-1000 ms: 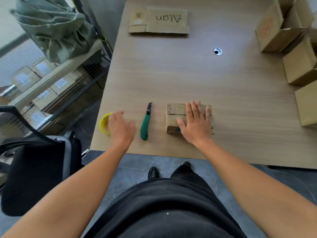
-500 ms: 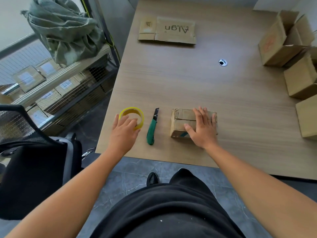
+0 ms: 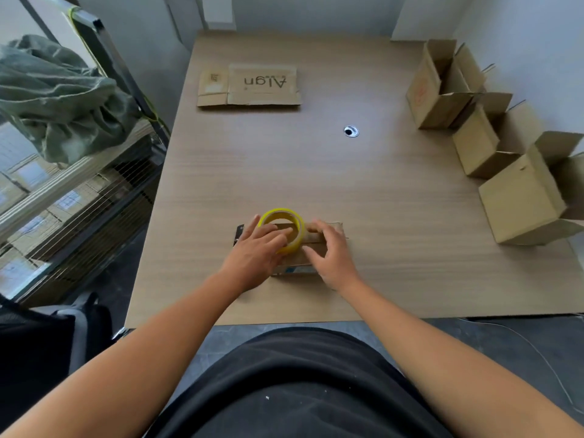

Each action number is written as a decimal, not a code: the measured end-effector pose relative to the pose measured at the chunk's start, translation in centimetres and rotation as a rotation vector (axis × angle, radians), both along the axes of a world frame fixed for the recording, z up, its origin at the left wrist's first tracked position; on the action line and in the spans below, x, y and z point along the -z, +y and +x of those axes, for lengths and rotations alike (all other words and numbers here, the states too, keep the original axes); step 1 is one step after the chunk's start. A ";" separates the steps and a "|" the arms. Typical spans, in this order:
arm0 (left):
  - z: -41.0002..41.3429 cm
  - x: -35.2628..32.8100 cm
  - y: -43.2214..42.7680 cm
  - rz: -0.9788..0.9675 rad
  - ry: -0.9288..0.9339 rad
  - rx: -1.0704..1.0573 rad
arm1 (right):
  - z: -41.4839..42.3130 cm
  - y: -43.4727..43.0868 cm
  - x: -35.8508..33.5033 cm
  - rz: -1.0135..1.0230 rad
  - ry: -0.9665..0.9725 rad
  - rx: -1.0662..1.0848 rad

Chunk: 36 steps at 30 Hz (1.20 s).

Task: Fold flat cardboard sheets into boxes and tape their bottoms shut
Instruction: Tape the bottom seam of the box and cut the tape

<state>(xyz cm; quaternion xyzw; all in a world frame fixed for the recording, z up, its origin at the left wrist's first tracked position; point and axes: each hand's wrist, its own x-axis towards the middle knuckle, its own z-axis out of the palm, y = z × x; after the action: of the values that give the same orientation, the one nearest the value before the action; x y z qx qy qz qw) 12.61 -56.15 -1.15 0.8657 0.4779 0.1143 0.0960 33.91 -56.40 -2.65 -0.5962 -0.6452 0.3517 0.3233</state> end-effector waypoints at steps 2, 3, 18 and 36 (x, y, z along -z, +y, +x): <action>0.1 0.3 0.0 -0.009 0.009 -0.013 | 0.3 0.4 -0.2 -0.078 0.085 0.046; 0.1 0.4 0.0 -0.014 0.012 -0.017 | 0.6 0.8 -0.4 -0.096 0.081 0.043; -0.3 0.4 0.1 -0.081 0.018 0.026 | 0.5 3.2 -2.0 -0.100 -0.299 -0.105; 1.0 -0.9 -0.8 -0.137 0.078 -0.072 | 1.2 4.2 -1.5 -0.027 -0.233 -0.159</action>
<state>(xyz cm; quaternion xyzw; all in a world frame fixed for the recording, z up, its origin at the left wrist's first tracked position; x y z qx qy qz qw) 13.57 -56.96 -0.21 0.8431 0.5188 0.0510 0.1320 35.13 -52.21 -1.15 -0.5844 -0.7188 0.3132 0.2092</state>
